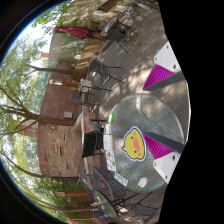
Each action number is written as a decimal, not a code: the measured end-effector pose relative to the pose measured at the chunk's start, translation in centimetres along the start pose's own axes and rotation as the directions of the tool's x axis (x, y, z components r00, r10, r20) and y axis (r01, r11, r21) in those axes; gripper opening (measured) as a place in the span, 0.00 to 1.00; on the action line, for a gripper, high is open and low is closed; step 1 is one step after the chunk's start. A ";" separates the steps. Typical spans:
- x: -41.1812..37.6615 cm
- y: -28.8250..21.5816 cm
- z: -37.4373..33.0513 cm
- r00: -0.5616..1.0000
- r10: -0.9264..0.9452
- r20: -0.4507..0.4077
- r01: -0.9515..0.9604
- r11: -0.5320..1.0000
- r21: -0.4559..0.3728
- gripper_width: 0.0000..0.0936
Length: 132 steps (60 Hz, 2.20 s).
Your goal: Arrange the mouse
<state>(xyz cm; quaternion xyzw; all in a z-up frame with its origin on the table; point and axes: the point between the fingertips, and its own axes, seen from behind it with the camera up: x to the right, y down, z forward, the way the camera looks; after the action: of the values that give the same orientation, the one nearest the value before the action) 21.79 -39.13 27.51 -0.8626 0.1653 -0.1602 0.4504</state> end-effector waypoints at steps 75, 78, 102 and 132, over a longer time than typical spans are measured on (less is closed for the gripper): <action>-47.0 12.7 22.5 0.849 -0.260 0.459 0.316 0.947 -0.049 0.90; -47.3 12.0 23.3 0.853 -0.257 0.454 0.312 0.949 -0.048 0.89; -48.1 11.1 26.2 0.878 -0.181 0.442 0.253 0.961 -0.110 0.52; -44.6 -7.9 19.4 0.803 -0.081 0.590 0.032 0.995 0.092 0.37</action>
<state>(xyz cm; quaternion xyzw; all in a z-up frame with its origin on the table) -8.74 -1.63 17.86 -0.8560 -0.0158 0.0977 0.5074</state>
